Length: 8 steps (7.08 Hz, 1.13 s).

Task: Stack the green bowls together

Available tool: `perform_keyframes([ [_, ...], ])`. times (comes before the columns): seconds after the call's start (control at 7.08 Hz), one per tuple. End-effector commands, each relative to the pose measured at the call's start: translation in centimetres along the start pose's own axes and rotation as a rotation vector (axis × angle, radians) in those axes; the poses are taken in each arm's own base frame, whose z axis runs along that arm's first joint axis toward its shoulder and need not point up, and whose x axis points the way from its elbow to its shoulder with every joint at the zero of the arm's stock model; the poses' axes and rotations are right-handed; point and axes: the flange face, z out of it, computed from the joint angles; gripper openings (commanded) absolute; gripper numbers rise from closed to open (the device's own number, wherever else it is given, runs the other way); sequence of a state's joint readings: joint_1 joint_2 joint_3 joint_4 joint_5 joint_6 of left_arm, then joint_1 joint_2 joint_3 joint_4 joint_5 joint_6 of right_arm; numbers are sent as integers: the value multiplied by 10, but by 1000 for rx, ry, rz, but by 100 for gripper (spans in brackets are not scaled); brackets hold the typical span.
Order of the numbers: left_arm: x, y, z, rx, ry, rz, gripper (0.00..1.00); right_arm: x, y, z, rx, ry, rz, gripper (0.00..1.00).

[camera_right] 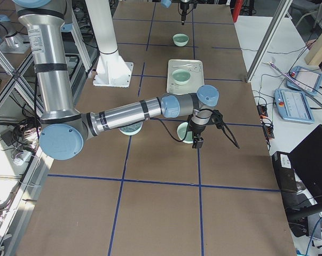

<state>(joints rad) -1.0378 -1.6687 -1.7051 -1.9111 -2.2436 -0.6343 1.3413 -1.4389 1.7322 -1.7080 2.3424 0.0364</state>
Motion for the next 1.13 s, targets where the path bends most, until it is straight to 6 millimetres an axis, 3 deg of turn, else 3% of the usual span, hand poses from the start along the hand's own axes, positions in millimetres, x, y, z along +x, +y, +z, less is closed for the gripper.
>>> perform_keyframes([
  [0.0,38,0,28,-30,0,-20,98,-3,-1,4,-8,-1,-6,100],
  [0.14,41,1,41,-52,-5,-16,97,-7,-1,8,-14,-2,-12,100],
  [0.42,46,-7,63,-82,-15,-15,81,-11,-1,16,-29,-4,-20,100],
  [0.56,44,-6,68,-89,-20,-20,47,-12,-2,18,-33,-5,-22,100],
  [0.71,46,-6,67,-89,-18,-19,0,-15,-2,23,-43,-6,-28,100],
  [0.99,54,-8,61,-83,-2,-8,0,-30,-8,41,-73,-10,-39,100],
])
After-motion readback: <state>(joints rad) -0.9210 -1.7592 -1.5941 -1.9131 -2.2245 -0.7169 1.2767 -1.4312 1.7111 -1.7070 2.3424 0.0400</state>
